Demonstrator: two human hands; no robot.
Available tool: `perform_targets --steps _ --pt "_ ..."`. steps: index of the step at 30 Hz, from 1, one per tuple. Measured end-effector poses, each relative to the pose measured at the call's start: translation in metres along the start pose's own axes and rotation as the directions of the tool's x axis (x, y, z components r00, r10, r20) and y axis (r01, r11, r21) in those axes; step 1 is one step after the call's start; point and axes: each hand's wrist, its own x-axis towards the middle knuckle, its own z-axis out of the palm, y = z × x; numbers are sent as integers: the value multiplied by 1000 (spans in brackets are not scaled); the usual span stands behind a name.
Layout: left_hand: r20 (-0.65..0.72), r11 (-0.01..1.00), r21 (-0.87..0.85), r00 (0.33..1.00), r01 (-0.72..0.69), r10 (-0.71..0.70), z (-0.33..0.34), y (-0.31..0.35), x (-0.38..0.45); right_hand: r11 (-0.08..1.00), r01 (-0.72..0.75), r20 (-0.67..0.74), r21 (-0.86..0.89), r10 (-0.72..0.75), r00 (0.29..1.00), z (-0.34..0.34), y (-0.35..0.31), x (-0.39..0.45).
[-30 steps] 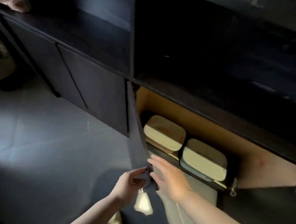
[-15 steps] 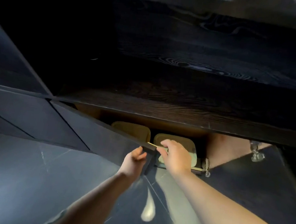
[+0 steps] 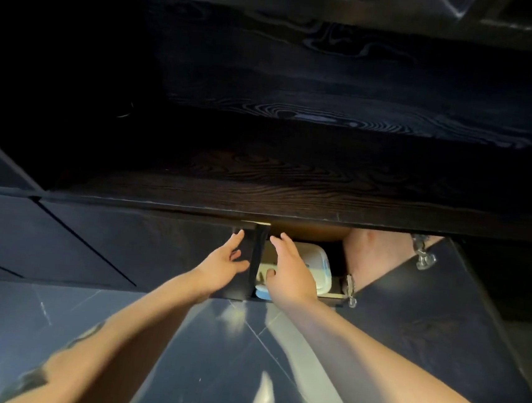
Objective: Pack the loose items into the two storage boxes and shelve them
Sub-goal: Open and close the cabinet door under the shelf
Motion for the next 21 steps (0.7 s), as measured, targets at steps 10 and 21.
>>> perform_targets --steps 10,21 --pt "209 828 448 940 -338 270 120 12 -41 983 -164 -180 -83 147 973 -68 88 -104" --pt "491 779 414 836 -472 245 321 10 -91 750 -637 -405 -177 535 742 -145 252 -235"
